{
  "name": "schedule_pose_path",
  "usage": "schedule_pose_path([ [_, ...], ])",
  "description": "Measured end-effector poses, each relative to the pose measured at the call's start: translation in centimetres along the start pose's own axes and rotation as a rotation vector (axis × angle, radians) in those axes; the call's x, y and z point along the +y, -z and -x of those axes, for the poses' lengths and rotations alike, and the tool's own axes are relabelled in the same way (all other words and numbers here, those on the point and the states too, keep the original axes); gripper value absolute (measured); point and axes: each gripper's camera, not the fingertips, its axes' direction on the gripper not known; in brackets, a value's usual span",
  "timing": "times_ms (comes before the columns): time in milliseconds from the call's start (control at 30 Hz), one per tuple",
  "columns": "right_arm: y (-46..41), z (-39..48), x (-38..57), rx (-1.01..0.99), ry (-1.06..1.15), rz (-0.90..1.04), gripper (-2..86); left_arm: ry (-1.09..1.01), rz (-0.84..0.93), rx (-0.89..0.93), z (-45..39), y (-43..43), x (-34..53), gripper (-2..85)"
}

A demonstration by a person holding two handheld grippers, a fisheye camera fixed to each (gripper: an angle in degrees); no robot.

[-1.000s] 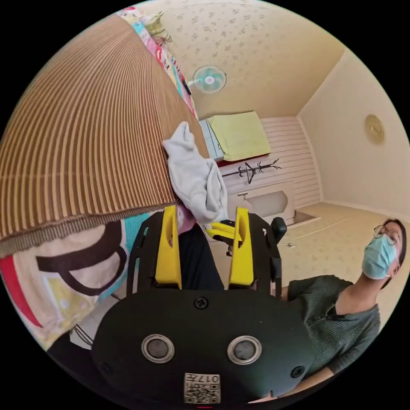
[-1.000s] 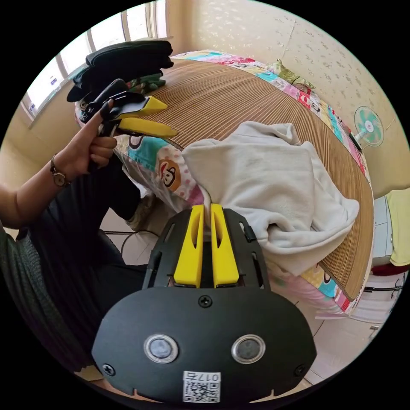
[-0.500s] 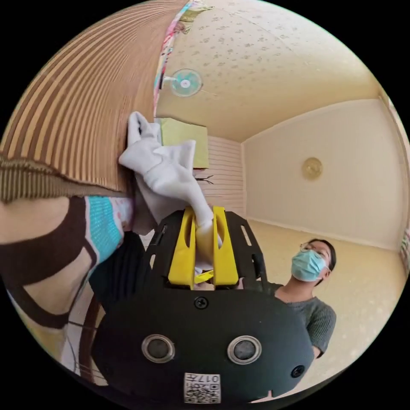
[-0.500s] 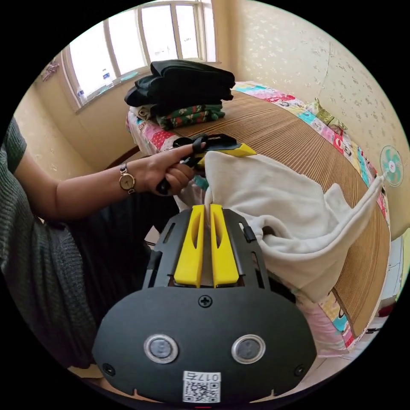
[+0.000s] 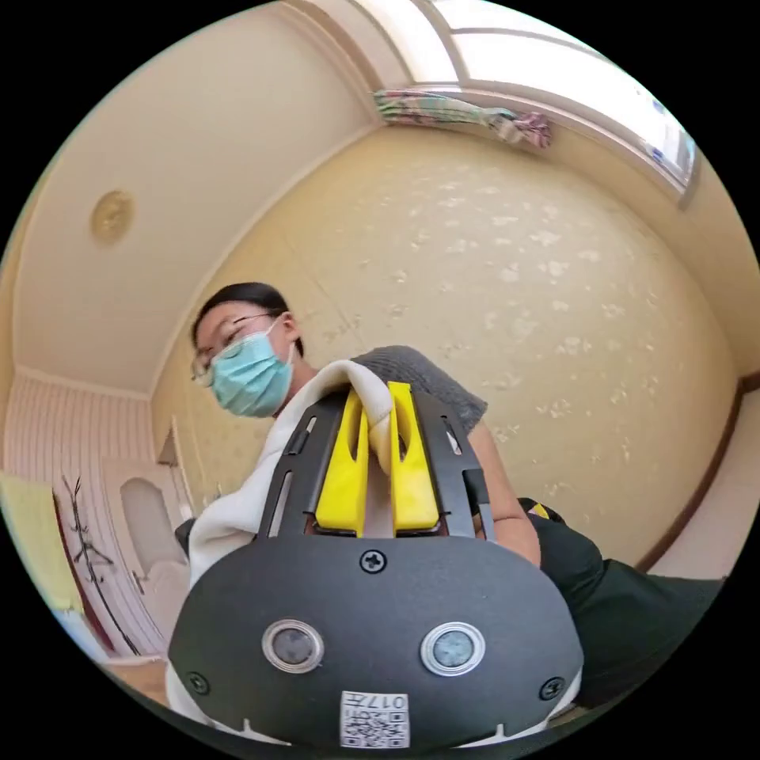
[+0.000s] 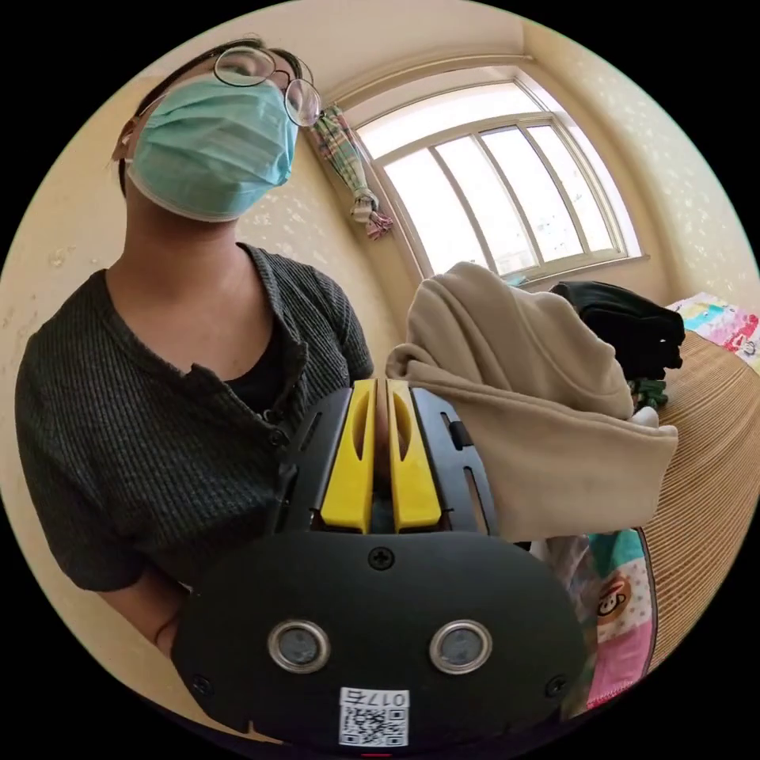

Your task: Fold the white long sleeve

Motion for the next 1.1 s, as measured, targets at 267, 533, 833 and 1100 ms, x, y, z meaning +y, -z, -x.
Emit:
schedule_pose_path([
  [267, 6.4, -7.0, 2.1, 0.271, -0.338, -0.122, 12.4, -0.363, -0.123, 0.094, -9.6, -6.5, -2.8, 4.8],
  [533, 8.1, -14.3, 0.6, 0.33, -0.384, -0.091, 15.6, -0.35, -0.257, 0.275, -6.2, -10.7, 1.4, 4.8],
  [833, 2.4, -22.7, 1.0, 0.254, -0.443, 0.134, 13.0, -0.334, -0.35, 0.352, -2.2, -13.8, 6.9, 4.8],
  [1100, 14.6, -18.1, -2.0, 0.509, -0.554, -0.228, 4.2, -0.191, -0.136, 0.052, -1.9, -14.6, 6.6, 4.8],
])
